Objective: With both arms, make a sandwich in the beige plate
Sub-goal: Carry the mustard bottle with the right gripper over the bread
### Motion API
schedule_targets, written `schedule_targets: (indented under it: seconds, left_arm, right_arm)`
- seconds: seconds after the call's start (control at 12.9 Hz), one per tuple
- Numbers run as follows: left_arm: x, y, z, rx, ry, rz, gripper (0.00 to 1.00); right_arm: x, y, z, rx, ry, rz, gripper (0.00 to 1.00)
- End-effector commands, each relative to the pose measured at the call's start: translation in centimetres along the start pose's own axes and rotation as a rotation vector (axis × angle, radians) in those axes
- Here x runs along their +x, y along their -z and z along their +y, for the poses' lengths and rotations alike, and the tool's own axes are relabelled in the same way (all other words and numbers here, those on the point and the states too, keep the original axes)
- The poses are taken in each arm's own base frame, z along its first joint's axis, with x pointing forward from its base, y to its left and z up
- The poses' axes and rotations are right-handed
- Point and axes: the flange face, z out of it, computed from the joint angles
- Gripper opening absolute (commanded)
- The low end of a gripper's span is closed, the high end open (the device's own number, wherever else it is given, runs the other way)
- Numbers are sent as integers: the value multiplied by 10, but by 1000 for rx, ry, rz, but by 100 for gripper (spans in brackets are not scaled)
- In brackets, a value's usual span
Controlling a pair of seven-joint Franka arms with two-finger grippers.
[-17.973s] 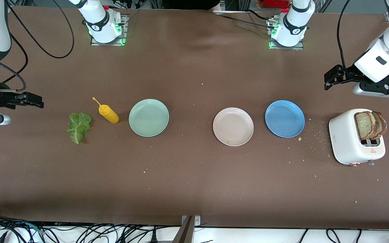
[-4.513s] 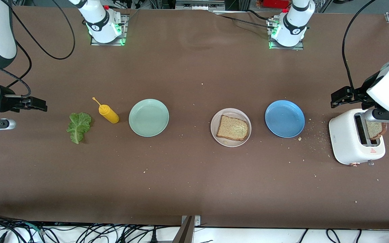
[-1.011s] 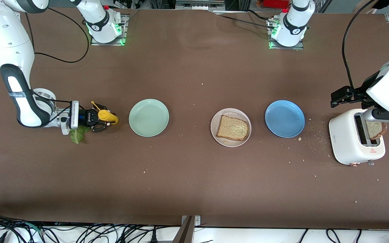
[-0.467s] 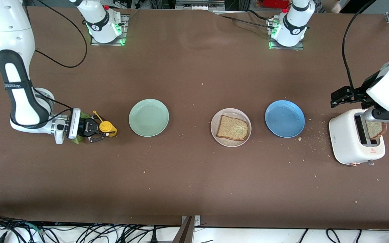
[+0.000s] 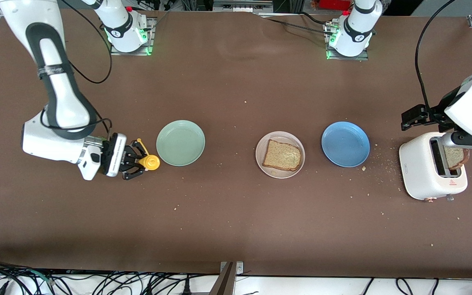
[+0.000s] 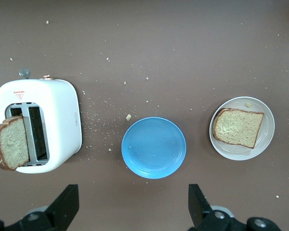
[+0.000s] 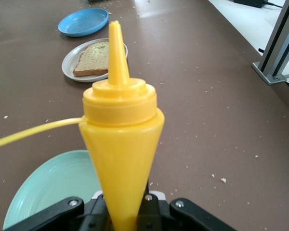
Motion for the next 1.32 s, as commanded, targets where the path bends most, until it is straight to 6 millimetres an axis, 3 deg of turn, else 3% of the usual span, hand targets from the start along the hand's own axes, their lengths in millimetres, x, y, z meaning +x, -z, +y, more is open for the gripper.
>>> schedule_targets:
  seconds: [0.0,0.23,0.54,0.7,0.93,1.24]
  left_arm:
    - [-6,5,0,-18,7,-5,100]
    - [-6,5,0,-18,7,-5,100]
    - [-6,5,0,-18,7,-5,100]
    - [-6,5,0,-18,7,-5,100]
    - [-6,5,0,-16,7,-5,100]
    - [-6,5,0,-16,7,-5,100]
  right_arm:
    - [51,-8,-12,-54,-34,-75,0]
    - [124,-45,-43,-165,-18,-258,0]
    - [192,-99,-92,-304,-72,-446,0]
    - [210,-134,-115,-377,-85,-508,0]
    - [231,-194,-147,-452,38,-597,0]
    - [244,-262,-183,-499,165,-724,0]
